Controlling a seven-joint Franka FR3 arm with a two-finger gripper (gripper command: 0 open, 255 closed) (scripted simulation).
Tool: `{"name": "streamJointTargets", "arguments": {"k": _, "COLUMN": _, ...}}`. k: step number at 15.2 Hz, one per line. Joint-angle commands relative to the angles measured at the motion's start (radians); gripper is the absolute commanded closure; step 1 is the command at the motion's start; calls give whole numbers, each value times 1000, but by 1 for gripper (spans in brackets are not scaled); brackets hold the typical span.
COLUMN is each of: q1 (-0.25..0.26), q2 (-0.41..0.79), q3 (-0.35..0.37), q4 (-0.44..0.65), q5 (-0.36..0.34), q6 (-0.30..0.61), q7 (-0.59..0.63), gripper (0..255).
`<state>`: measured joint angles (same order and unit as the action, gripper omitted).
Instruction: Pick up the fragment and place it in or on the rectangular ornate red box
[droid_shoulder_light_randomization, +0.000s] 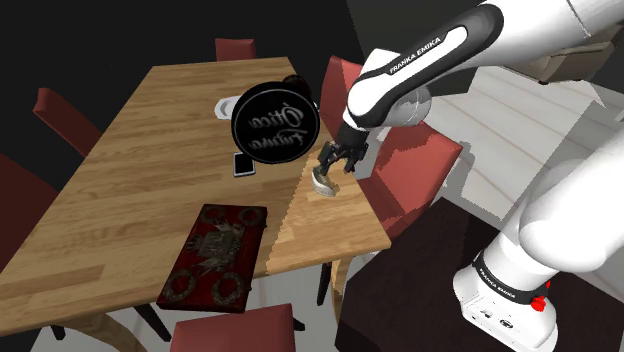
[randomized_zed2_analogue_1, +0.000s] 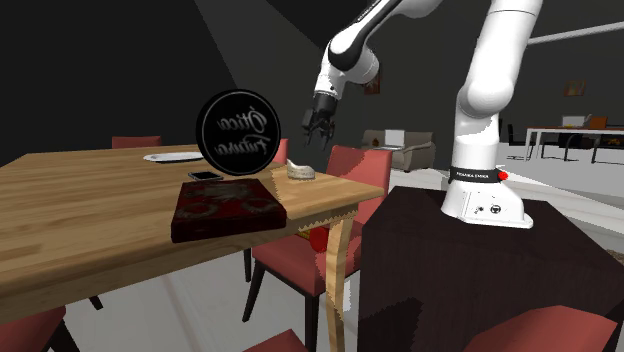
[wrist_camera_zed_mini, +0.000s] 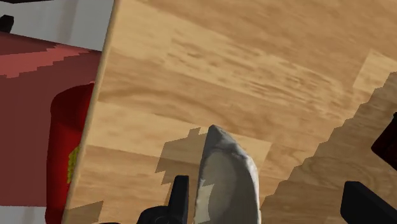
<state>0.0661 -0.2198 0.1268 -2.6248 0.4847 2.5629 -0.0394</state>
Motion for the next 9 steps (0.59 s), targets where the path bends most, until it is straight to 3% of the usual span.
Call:
{"name": "streamJointTargets", "arguments": {"k": 1, "q1": 22, "q2": 81, "q3": 6, "q4": 28, "q5": 64, "q6": 86, "q7": -13, "gripper": 0}}
{"name": "streamJointTargets", "arguments": {"k": 9, "q1": 50, "q2": 213, "q3": 20, "q4": 57, "q5": 153, "q6": 197, "q7": -75, "gripper": 0}}
